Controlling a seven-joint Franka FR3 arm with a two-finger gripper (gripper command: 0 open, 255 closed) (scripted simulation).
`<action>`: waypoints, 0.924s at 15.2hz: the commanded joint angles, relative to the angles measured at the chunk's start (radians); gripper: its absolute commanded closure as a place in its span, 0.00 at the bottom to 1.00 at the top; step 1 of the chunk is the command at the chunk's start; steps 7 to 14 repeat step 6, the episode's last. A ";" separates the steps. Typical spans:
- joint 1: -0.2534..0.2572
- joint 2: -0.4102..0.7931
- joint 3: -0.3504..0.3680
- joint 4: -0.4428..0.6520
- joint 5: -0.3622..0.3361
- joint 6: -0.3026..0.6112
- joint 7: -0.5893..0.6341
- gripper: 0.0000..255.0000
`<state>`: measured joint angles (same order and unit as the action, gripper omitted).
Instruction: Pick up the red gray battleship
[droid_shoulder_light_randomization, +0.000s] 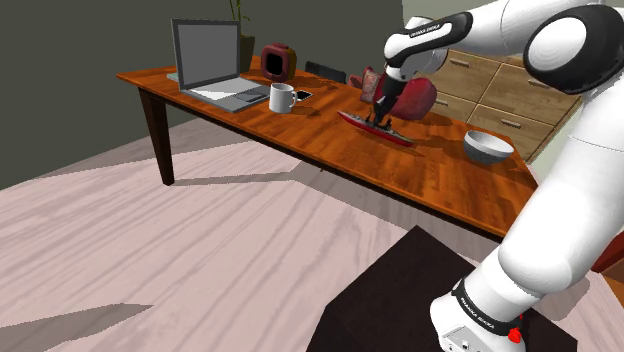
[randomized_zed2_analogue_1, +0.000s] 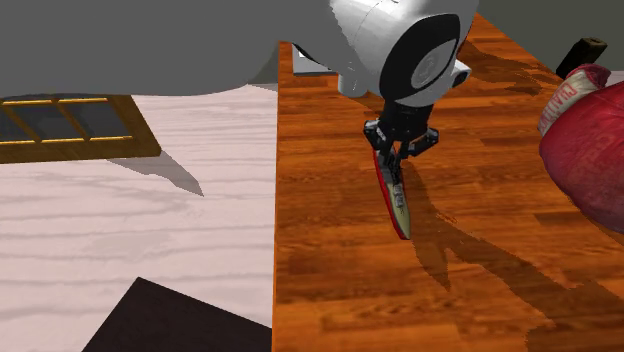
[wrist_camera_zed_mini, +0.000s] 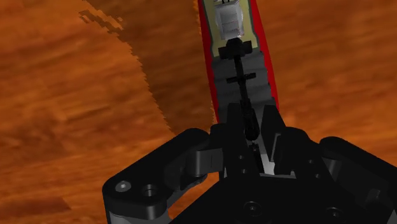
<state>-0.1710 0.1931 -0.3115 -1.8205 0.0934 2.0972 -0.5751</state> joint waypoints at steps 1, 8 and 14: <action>0.000 -0.007 -0.001 0.020 -0.004 -0.026 0.003 1.00; 0.000 -0.016 -0.002 0.050 -0.008 -0.066 0.006 1.00; 0.000 -0.016 -0.002 0.050 -0.008 -0.066 0.006 1.00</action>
